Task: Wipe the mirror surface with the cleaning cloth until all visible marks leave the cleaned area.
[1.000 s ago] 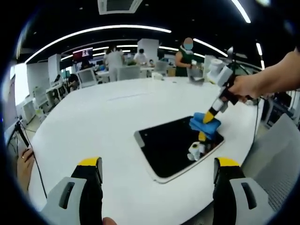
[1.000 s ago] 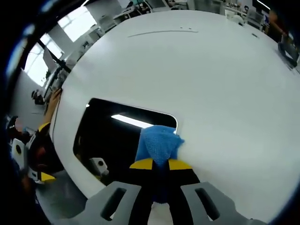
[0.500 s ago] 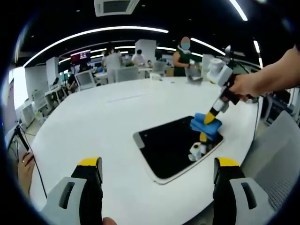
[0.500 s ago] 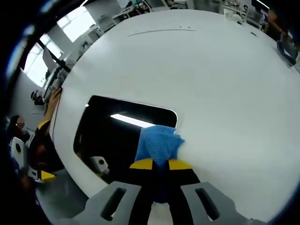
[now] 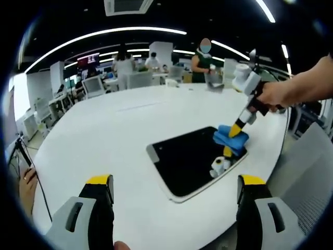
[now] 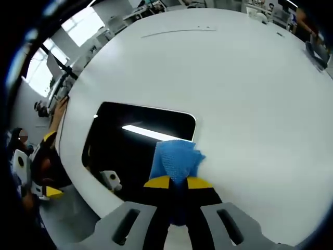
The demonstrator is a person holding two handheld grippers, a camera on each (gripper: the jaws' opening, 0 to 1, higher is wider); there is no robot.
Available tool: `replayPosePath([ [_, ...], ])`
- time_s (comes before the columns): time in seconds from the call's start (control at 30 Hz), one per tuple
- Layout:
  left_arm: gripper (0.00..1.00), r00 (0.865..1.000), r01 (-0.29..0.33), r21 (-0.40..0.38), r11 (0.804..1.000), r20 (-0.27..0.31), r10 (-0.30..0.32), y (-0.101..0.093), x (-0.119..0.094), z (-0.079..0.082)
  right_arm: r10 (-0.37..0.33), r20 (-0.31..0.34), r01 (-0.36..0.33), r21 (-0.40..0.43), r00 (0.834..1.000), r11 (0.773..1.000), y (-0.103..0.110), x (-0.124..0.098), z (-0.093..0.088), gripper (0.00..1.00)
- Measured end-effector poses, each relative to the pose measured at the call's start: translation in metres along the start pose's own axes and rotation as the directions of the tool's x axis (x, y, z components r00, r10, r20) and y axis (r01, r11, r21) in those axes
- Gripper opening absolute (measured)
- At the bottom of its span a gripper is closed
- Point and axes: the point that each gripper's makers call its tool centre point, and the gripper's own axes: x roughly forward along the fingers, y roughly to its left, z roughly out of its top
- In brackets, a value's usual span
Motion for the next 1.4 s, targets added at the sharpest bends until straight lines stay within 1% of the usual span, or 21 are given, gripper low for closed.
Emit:
replayPosePath([
  [0.37, 0.99, 1.000, -0.010, -0.009, 1.000, -0.001, 0.010, 0.002, 0.000, -0.001, 0.005, 0.002, -0.005, 0.013, 1.000, 1.000, 0.001, -0.001, -0.006, 0.05],
  [0.47, 0.99, 1.000, -0.010, -0.009, 1.000, 0.012, 0.010, 0.002, 0.000, 0.002, 0.005, 0.008, -0.005, 0.020, 1.000, 1.000, 0.002, -0.002, -0.008, 0.05],
  [0.7, 0.99, 1.000, -0.008, -0.007, 1.000, 0.011, 0.008, 0.001, 0.000, 0.002, 0.007, 0.020, -0.008, 0.041, 1.000, 0.999, 0.002, -0.004, -0.014, 0.04],
  [0.97, 0.99, 1.000, -0.003, 0.001, 1.000, 0.009, 0.003, 0.001, 0.000, 0.002, 0.003, 0.028, -0.004, 0.044, 1.000, 0.999, 0.005, -0.007, -0.020, 0.04],
  [1.13, 0.99, 1.000, -0.004, -0.009, 1.000, 0.010, 0.004, 0.001, -0.001, 0.002, 0.001, 0.026, -0.002, 0.040, 1.000, 0.999, 0.006, -0.006, -0.023, 0.04],
  [1.4, 0.99, 1.000, 0.001, -0.013, 1.000, 0.011, -0.001, 0.000, -0.001, 0.002, 0.001, 0.026, -0.002, 0.037, 1.000, 0.999, 0.010, -0.011, -0.031, 0.04],
])
